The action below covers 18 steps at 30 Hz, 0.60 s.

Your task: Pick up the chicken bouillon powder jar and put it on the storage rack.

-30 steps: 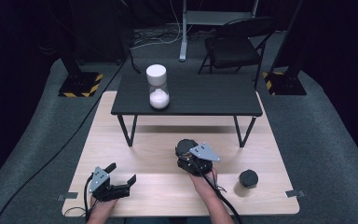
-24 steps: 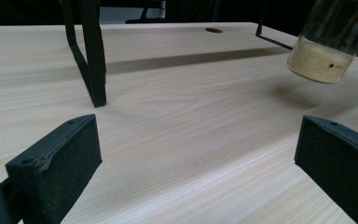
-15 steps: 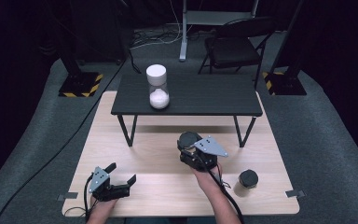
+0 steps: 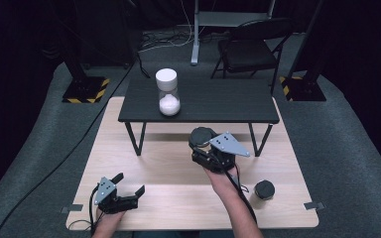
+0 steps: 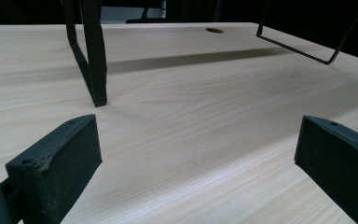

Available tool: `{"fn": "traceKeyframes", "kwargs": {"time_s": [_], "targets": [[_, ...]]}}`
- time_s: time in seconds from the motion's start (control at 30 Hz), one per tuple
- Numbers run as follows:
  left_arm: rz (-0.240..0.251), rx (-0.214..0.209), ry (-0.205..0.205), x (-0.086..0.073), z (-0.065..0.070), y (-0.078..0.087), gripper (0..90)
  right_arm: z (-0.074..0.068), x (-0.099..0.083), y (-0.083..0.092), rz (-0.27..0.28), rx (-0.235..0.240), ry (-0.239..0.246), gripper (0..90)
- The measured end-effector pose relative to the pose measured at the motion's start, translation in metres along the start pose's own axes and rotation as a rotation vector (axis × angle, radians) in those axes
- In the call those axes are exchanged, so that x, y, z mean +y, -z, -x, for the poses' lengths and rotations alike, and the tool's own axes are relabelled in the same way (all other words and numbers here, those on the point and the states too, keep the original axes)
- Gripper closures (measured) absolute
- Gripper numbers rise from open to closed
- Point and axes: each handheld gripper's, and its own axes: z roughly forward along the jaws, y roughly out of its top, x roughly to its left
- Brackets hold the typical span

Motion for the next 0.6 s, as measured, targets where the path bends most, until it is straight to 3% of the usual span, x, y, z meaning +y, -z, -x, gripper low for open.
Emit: {"fn": "traceKeyframes", "kwargs": {"time_s": [0.3, 0.6], "targets": [[0.002, 0.001, 0.003, 0.0, 0.0, 0.0, 0.1, -0.001, 0.031, 0.001, 0.02, 0.004, 0.046, 34.2], [0.003, 0.001, 0.005, 0.0, -0.001, 0.0, 0.0, 0.008, 0.058, 0.0, 0.038, -0.016, 0.044, 34.2]]}}
